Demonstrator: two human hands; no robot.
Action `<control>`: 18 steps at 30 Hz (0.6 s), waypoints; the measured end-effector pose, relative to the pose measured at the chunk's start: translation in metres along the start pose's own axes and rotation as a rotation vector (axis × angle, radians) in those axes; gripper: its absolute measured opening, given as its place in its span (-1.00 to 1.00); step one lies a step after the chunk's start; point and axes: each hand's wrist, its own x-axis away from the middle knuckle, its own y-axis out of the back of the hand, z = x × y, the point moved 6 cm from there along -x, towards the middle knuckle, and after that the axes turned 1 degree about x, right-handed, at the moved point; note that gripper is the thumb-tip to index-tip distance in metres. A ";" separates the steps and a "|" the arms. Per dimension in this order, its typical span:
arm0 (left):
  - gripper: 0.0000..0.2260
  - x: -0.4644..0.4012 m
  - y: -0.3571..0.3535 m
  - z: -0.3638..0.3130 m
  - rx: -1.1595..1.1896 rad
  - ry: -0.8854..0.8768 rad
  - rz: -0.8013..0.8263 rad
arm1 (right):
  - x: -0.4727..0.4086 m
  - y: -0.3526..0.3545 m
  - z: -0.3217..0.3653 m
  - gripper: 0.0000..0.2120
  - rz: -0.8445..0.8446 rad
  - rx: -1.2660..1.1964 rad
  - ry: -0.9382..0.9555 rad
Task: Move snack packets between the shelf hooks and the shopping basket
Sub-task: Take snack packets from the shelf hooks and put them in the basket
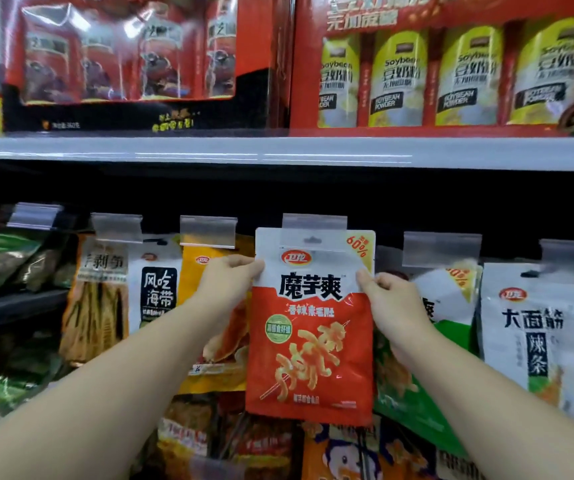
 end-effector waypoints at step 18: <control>-0.71 -0.022 -0.010 -0.001 0.016 -0.164 -0.006 | -0.030 -0.008 -0.009 -0.21 0.058 -0.044 0.041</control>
